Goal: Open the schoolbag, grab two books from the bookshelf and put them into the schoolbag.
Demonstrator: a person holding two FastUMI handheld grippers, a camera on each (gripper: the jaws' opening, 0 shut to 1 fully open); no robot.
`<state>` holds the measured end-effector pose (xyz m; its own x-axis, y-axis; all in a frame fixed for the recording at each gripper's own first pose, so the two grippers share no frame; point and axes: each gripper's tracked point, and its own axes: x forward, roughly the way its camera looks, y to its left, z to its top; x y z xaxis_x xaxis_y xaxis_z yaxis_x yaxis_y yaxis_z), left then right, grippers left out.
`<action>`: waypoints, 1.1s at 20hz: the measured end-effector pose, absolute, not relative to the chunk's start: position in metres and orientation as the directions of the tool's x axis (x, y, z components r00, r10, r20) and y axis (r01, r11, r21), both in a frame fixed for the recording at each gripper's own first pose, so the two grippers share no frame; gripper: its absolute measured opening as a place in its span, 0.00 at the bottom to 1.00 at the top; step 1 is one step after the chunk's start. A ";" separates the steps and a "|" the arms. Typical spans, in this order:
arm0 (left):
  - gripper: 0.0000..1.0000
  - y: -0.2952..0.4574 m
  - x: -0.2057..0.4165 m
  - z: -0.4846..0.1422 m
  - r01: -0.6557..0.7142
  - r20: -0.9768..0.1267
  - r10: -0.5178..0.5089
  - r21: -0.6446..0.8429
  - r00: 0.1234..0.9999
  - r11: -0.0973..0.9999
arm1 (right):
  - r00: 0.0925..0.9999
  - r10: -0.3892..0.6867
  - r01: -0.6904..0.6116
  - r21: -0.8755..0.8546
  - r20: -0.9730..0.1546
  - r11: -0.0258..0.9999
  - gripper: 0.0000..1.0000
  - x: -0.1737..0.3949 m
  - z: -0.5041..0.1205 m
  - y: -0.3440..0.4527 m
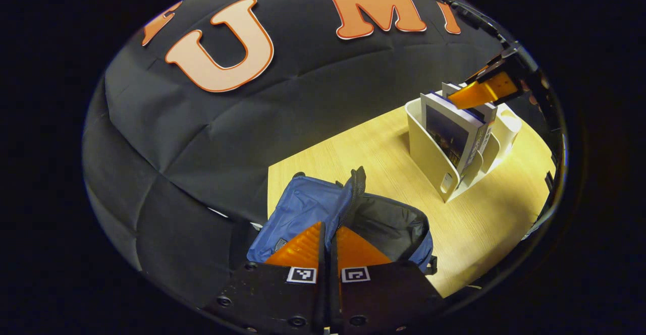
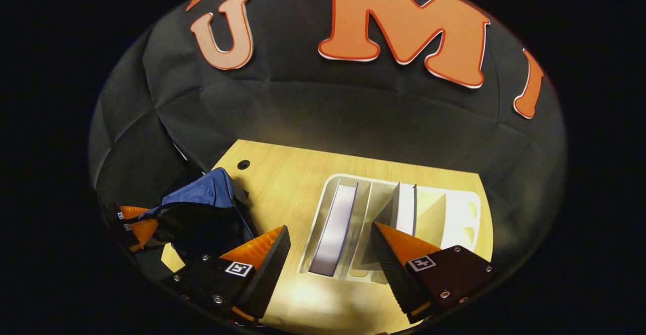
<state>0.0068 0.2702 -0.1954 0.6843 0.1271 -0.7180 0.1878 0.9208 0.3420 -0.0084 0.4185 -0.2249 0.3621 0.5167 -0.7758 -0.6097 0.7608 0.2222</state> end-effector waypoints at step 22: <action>0.03 0.298 0.017 -0.194 0.295 -0.757 -0.024 0.225 0.653 0.929 | 0.069 0.257 -0.468 0.196 -0.964 0.861 0.29 -0.002 -0.287 0.425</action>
